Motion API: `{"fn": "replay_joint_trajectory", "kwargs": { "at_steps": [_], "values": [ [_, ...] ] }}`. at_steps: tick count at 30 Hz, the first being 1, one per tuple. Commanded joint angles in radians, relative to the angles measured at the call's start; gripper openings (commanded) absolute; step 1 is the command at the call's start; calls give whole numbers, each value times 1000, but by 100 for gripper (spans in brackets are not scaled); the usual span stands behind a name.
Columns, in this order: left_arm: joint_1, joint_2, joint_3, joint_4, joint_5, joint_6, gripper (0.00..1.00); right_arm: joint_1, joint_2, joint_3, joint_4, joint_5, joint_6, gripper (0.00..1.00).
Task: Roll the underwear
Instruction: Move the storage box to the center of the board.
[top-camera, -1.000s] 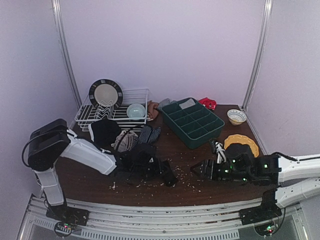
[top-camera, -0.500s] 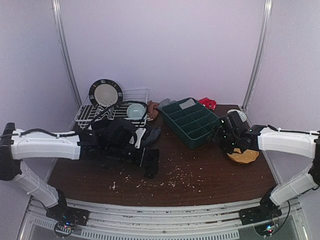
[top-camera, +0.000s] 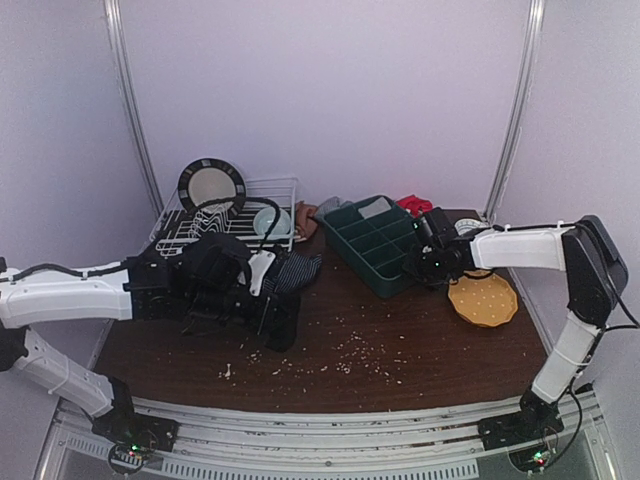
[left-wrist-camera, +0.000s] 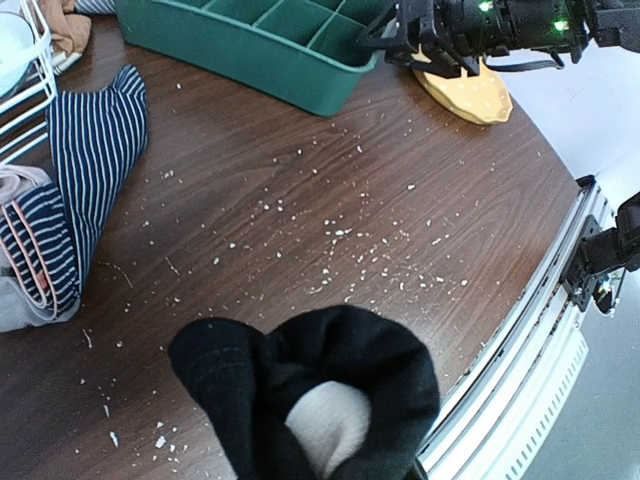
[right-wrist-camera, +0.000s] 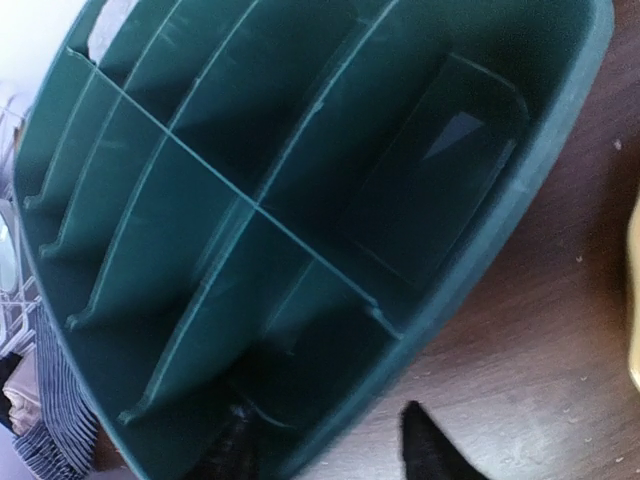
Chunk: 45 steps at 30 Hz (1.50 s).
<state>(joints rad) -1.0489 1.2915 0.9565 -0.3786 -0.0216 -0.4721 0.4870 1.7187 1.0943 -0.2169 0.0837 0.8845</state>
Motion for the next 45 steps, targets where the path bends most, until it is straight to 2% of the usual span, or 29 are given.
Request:
{"fn": "replay_joint_trajectory", "kwargs": {
  "at_steps": [1,7,15,20,23,25,31,37,41,45],
  "values": [
    [4,-38,4,0,-29,43,0,-11,13,-9,-59,-60,-51,38],
    [4,-39,42,-23,-32,58,0,-15,-37,-41,-112,-92,-106,15],
    [5,-7,146,-56,-3,79,0,4,-215,-206,-151,-157,-152,0],
    [4,84,244,-41,22,86,0,52,-338,-330,-164,-152,-139,0],
    [4,221,348,-33,26,85,0,92,-394,-381,-160,-136,-112,0],
    [12,326,471,-43,35,97,0,117,-418,-398,-161,-125,-100,0],
    [141,645,782,-92,345,30,0,125,-459,-417,-187,-82,-116,0],
    [283,788,859,-52,564,-40,0,125,-463,-422,-182,-87,-129,0],
    [345,886,946,-107,650,-44,0,125,-465,-432,-168,-99,-127,0],
    [358,995,1090,-245,637,8,0,125,-476,-437,-167,-99,-127,0]
  ]
}}
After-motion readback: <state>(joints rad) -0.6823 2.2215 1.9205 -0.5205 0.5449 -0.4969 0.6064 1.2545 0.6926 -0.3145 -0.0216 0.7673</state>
